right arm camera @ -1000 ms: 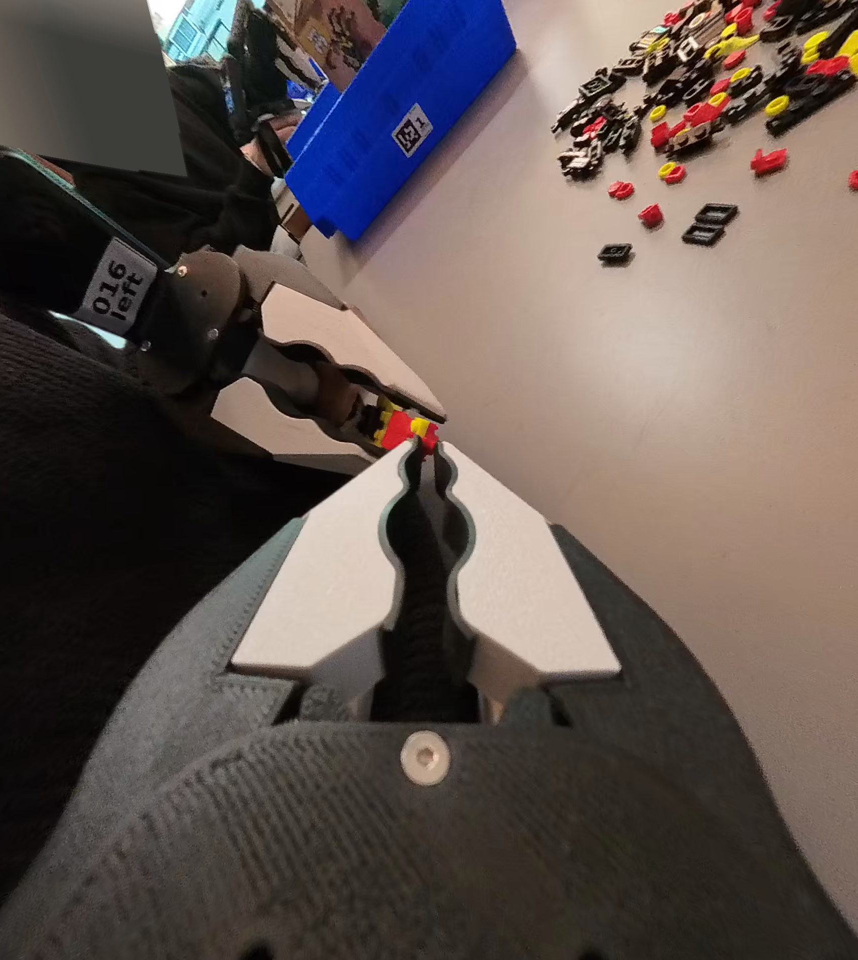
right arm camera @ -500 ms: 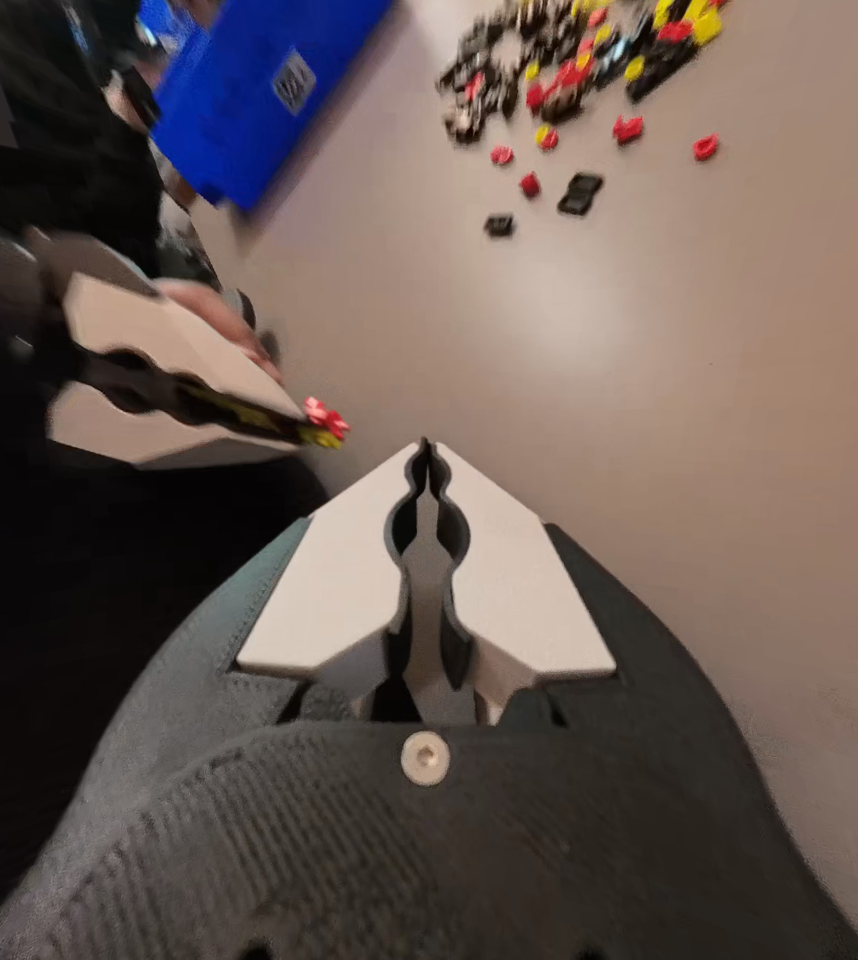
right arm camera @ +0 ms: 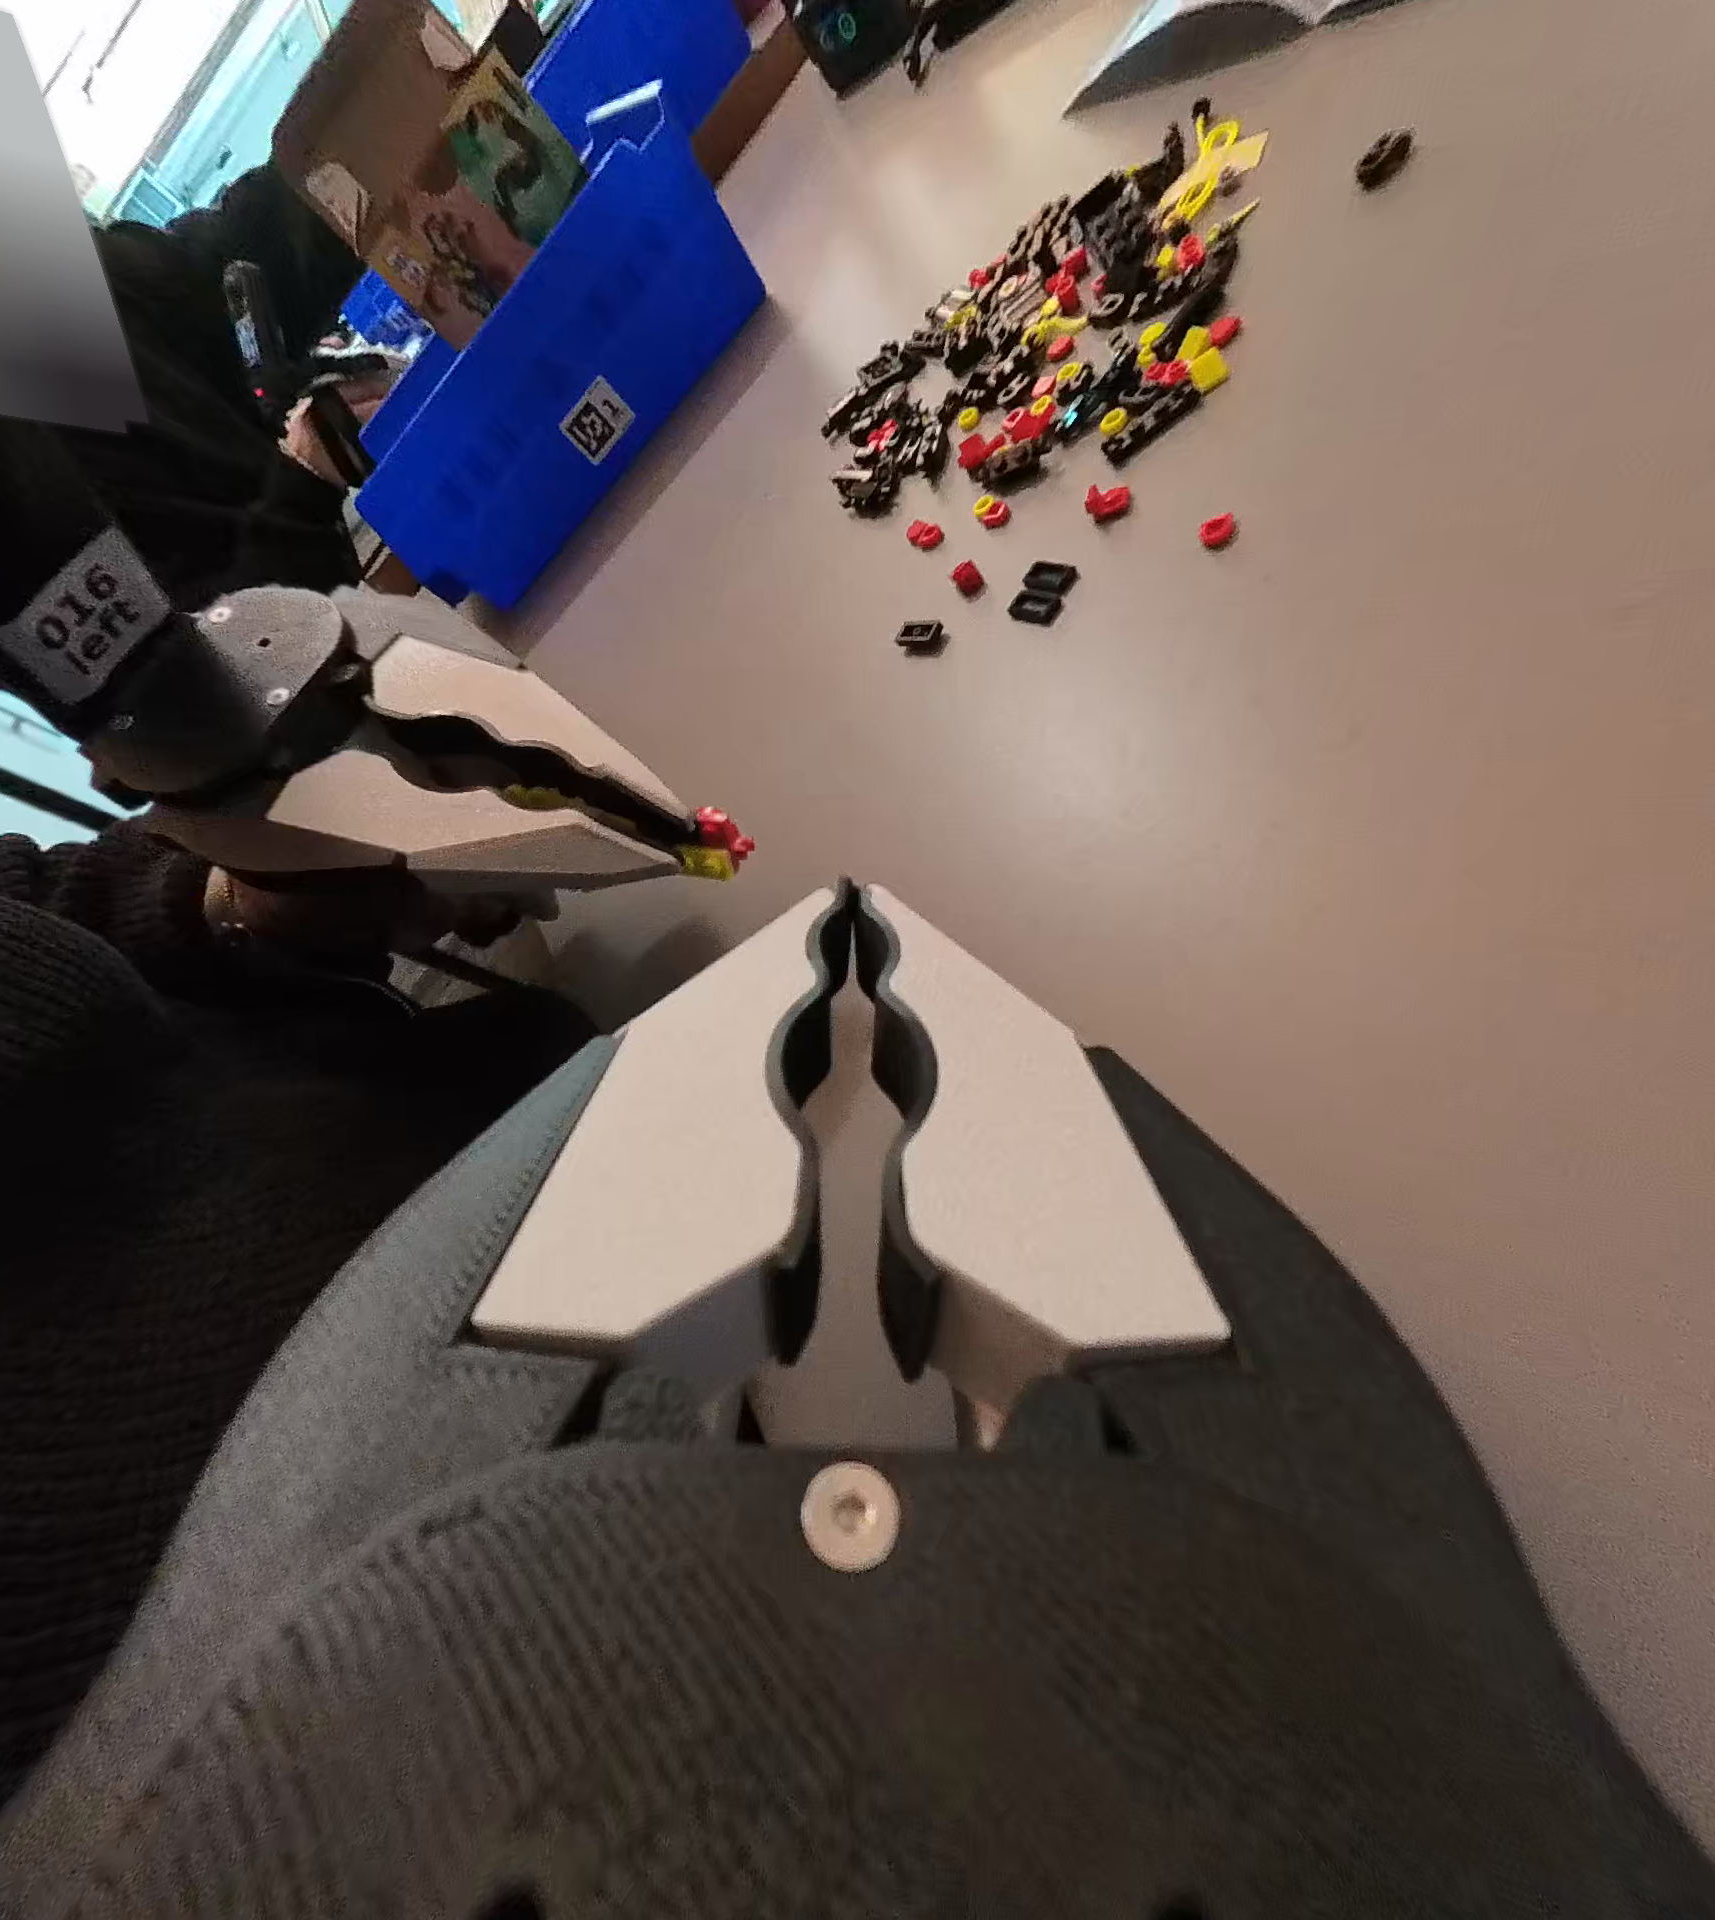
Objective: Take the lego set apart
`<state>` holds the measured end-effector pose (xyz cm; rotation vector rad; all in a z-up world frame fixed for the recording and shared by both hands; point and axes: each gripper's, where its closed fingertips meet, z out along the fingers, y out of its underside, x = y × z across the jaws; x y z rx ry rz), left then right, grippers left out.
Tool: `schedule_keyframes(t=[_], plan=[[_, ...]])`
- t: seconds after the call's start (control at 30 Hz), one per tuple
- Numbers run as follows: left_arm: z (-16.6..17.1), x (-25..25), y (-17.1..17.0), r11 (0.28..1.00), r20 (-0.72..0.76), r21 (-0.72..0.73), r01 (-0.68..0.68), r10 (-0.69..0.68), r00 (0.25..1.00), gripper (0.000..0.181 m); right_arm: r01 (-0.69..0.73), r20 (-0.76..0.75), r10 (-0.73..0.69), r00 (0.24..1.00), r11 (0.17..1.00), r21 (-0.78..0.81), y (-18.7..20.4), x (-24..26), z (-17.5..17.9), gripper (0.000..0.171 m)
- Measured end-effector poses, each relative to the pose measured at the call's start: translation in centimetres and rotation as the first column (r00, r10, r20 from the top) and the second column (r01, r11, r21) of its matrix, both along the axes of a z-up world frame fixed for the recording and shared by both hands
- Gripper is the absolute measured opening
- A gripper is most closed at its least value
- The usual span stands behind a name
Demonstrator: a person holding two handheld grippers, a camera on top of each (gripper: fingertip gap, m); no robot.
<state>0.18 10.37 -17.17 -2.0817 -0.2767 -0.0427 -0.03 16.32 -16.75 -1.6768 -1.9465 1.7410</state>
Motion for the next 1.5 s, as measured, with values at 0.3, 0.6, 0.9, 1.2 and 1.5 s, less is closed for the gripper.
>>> schedule_keyframes(t=[0.3, 0.6, 0.9, 1.2, 1.5], plan=[[0.0, -0.8, 0.0, 0.998, 0.121, 0.042, -0.039, 0.034, 0.992, 0.001, 0.042, -0.057, -0.036, 0.998, 0.993, 0.110, 1.9, -0.3, -0.1, 0.005], [-0.5, -1.7, -0.4, 0.997, 0.183, 0.029, -0.078, 0.071, 0.980, 0.022, 0.078, -0.099, -0.063, 0.993, 0.986, 0.150, 2.3, -0.7, 0.2, 0.024], [-0.3, -1.6, -0.4, 0.995, 0.202, 0.049, -0.083, 0.072, 0.977, 0.022, 0.219, -0.406, -0.122, 0.906, 0.955, 0.200, 4.1, -0.6, 4.8, 0.004], [-0.8, 4.1, -2.8, 0.997, 0.277, 0.053, -0.058, 0.041, 0.960, 0.022, 0.447, -0.438, -0.319, 0.841, 0.865, 0.228, 10.8, 5.2, 5.9, 0.033], [-1.6, 11.8, -7.5, 0.997, 0.304, 0.031, -0.068, 0.056, 0.951, 0.022, 0.634, -0.492, -0.453, 0.744, 0.710, 0.305, 12.2, 15.4, 6.4, 0.051]])
